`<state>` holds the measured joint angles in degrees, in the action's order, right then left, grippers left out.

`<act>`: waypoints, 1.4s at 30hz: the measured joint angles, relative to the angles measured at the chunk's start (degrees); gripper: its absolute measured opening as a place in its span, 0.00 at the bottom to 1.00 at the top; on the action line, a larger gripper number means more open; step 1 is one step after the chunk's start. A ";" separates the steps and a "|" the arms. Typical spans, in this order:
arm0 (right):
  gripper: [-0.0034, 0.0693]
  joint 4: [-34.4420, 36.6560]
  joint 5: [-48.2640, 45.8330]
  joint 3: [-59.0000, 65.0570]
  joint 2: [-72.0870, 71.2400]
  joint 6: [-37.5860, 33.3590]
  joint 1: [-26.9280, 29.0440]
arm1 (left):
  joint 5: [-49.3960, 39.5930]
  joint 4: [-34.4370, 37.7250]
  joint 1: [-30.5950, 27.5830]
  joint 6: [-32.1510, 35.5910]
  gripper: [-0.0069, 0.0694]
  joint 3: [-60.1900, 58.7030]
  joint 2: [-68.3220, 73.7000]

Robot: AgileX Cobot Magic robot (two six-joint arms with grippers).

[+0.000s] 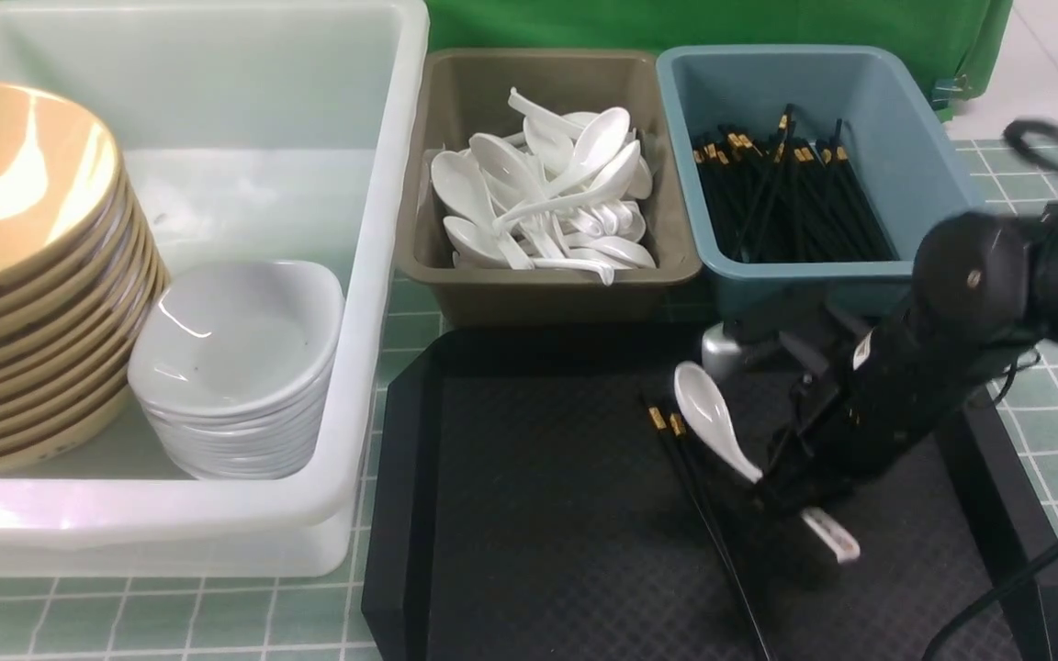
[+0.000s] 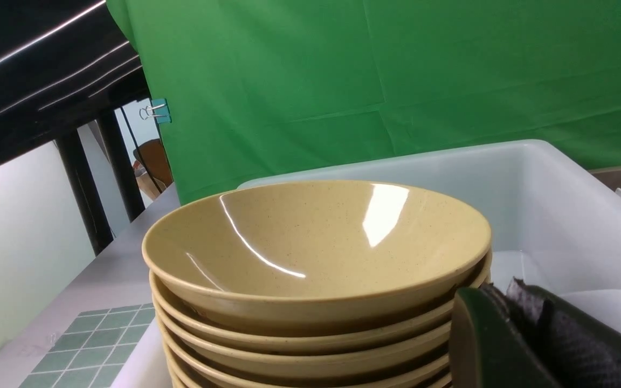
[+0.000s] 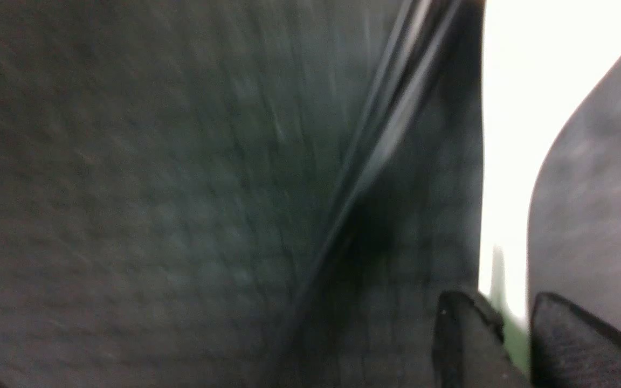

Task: On blue table put chopsticks spoon bowls plates into blue grey white boxes.
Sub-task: 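Reach down and grasp the white spoon resting in the bowl with the right gripper, then place the white spoon into the bin of spoons with the right gripper, then grasp the chopsticks with the right gripper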

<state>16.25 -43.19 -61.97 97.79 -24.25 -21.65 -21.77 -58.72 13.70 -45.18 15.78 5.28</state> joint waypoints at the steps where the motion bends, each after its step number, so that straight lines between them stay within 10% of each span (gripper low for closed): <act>1: 0.29 0.35 0.06 -0.69 -0.50 -0.07 -0.08 | 0.00 0.00 0.00 0.00 0.10 0.00 0.00; 14: 0.30 8.76 35.32 -29.96 16.02 -10.04 -6.90 | 0.00 -0.88 0.00 0.00 0.10 0.00 0.00; 22: 0.55 7.99 14.09 -42.08 21.83 -6.71 -2.43 | -0.06 -0.87 0.00 0.00 0.10 0.00 0.00; 30: 0.52 -16.79 -16.65 -38.54 11.33 17.55 -3.17 | -0.11 -0.87 0.00 0.00 0.10 0.00 0.00; 42: 0.51 -19.10 -5.36 -9.92 8.45 28.87 -13.22 | -0.02 -0.87 0.00 -0.26 0.10 0.00 0.00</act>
<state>-2.85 -48.54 -71.89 106.24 4.62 -34.87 -21.79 -59.58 13.70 -45.43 15.78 5.28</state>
